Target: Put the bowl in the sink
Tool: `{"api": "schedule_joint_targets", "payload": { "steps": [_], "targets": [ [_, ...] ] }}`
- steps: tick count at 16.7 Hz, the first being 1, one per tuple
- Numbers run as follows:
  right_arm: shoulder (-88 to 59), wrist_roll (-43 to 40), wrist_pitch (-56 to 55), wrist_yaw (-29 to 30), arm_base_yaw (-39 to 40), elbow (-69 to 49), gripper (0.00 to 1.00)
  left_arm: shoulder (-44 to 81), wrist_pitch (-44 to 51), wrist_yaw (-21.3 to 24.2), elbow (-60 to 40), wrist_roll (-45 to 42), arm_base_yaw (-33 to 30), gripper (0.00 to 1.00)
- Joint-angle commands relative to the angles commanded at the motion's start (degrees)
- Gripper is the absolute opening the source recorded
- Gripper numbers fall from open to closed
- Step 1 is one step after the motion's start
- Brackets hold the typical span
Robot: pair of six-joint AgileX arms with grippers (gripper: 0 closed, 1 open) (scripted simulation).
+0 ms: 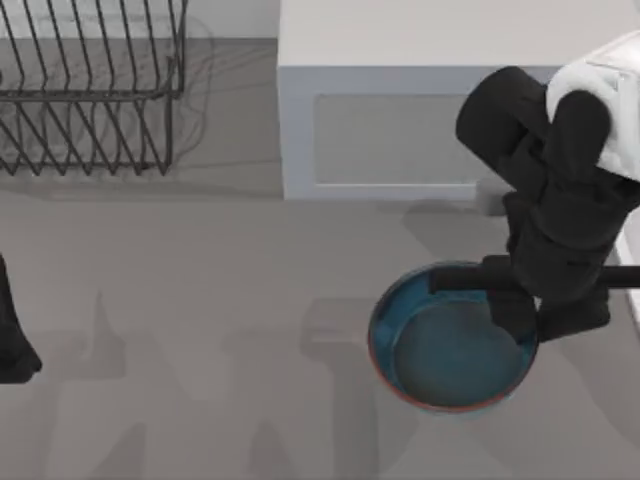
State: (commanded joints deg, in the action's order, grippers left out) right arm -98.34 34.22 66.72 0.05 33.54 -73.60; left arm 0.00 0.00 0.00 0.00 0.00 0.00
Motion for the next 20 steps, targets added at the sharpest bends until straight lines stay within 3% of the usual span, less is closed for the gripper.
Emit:
{"api": "schedule_joint_targets", "payload": {
  "steps": [5, 12, 16, 20],
  "targets": [
    [3.61, -0.35, 12.22, 0.0, -0.36, -9.78, 0.0, 0.0, 0.0, 0.0, 0.0, 0.0, 0.0, 1.0],
    [3.83, -0.57, 12.25, -0.1, -0.73, -9.79, 0.0, 0.0, 0.0, 0.0, 0.0, 0.0, 0.0, 1.0],
    [4.37, -3.5, 4.6, -0.98, -8.7, -3.07, 0.0, 0.0, 0.0, 0.0, 0.0, 0.0, 0.0, 1.0],
    [5.08, -8.77, -11.46, -2.8, -23.39, 8.3, 0.0, 0.0, 0.0, 0.0, 0.0, 0.0, 0.0, 1.0]
  ]
}}
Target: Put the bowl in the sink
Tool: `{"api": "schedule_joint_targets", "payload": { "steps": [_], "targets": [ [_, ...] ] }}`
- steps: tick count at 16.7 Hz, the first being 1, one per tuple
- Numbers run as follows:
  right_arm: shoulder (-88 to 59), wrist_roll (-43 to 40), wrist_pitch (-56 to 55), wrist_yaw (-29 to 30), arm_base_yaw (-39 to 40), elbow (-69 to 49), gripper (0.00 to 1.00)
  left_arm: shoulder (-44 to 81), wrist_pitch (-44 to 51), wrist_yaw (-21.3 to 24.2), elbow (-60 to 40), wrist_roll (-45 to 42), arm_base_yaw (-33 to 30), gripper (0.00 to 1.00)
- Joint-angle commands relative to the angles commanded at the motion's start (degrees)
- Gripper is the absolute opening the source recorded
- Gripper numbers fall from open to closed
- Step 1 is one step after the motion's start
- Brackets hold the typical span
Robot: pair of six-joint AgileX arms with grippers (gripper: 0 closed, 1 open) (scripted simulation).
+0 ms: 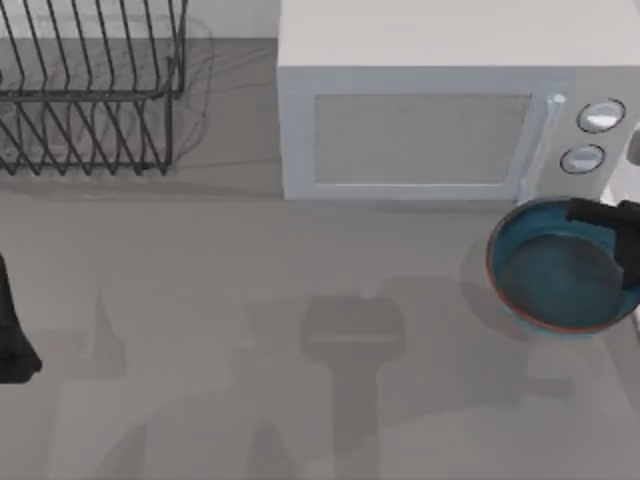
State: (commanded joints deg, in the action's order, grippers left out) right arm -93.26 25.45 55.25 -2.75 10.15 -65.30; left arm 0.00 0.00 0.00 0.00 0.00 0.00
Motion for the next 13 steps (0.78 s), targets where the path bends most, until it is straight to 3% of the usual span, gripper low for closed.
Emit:
{"api": "schedule_joint_targets", "payload": {
  "steps": [7, 13],
  "targets": [
    [1.14, -11.65, -43.91, -6.95, -26.03, 19.02, 0.0, 0.0, 0.0, 0.0, 0.0, 0.0, 0.0, 1.0],
    [2.79, -20.5, -82.78, -16.22, -38.36, 28.47, 0.0, 0.0, 0.0, 0.0, 0.0, 0.0, 0.0, 1.0]
  ]
}}
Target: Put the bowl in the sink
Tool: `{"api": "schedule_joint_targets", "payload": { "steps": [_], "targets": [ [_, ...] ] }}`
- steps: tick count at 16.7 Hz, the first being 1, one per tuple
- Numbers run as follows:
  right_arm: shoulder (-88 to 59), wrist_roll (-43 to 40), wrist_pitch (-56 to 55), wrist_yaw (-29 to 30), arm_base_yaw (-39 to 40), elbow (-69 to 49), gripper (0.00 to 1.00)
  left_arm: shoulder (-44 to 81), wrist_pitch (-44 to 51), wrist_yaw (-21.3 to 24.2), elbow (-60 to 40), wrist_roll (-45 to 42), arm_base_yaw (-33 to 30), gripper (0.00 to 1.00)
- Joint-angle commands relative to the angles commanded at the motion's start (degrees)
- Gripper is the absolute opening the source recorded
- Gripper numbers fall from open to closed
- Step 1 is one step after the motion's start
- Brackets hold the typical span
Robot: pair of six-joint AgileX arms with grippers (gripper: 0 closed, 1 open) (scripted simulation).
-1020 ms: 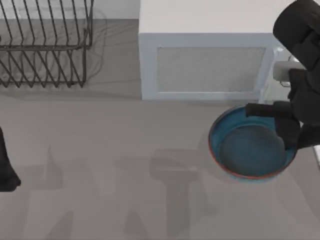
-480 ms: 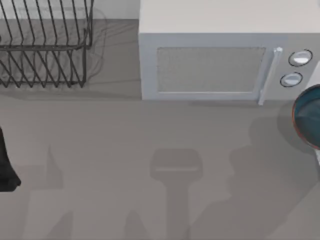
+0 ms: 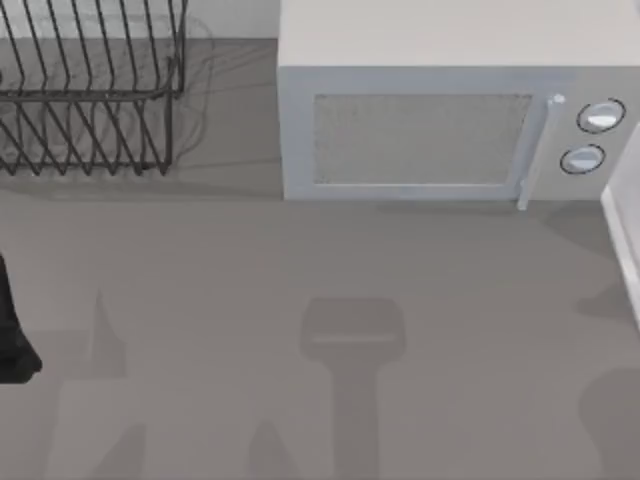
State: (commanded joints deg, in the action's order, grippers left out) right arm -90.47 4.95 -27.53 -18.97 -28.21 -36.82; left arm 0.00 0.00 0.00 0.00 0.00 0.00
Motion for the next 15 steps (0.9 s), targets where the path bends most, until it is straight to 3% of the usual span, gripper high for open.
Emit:
{"api": "schedule_joint_targets", "payload": {
  "steps": [6, 15],
  "targets": [
    [4.18, -3.67, -21.69, -8.39, -2.27, 2.52, 0.0, 0.0, 0.0, 0.0, 0.0, 0.0, 0.0, 1.0],
    [3.9, -3.8, -25.09, -9.74, -2.02, 2.54, 0.0, 0.0, 0.0, 0.0, 0.0, 0.0, 0.0, 1.0]
  ]
}}
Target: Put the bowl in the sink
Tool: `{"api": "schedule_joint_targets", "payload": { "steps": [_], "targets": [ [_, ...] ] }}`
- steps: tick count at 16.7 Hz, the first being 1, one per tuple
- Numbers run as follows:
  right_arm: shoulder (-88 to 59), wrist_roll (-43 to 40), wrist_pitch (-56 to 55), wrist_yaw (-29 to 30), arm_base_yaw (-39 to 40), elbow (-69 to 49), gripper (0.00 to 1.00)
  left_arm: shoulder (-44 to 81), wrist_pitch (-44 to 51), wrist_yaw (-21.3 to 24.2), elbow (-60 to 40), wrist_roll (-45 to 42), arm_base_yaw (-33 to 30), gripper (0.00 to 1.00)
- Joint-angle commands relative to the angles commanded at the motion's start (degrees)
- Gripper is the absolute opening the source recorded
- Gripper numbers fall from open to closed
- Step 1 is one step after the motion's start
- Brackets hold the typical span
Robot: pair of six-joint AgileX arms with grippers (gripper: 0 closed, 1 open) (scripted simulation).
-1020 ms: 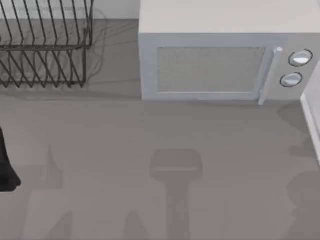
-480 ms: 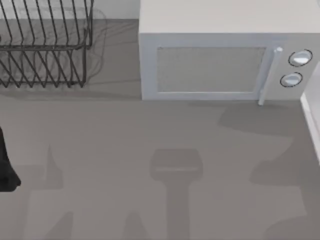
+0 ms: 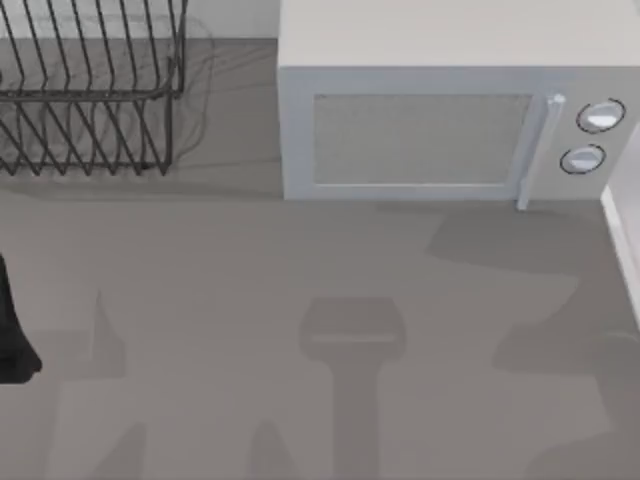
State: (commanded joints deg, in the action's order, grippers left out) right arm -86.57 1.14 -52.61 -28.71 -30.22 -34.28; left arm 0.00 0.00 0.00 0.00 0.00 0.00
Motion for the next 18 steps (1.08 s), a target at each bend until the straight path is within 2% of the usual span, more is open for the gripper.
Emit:
{"api": "schedule_joint_targets", "payload": {
  "steps": [4, 12, 15, 18],
  "targets": [
    [-8.64, -0.01, -8.92, -0.13, -0.31, 0.93, 0.0, 0.0, 0.0, 0.0, 0.0, 0.0, 0.0, 1.0],
    [-34.78, -0.35, -40.8, 0.24, -0.27, 5.06, 0.0, 0.0, 0.0, 0.0, 0.0, 0.0, 0.0, 1.0],
    [-39.82, -0.32, -46.15, 0.46, -0.06, 6.1, 0.0, 0.0, 0.0, 0.0, 0.0, 0.0, 0.0, 1.0],
    [-40.42, -0.31, -46.75, 0.49, -0.03, 6.24, 0.0, 0.0, 0.0, 0.0, 0.0, 0.0, 0.0, 1.0]
  ]
}}
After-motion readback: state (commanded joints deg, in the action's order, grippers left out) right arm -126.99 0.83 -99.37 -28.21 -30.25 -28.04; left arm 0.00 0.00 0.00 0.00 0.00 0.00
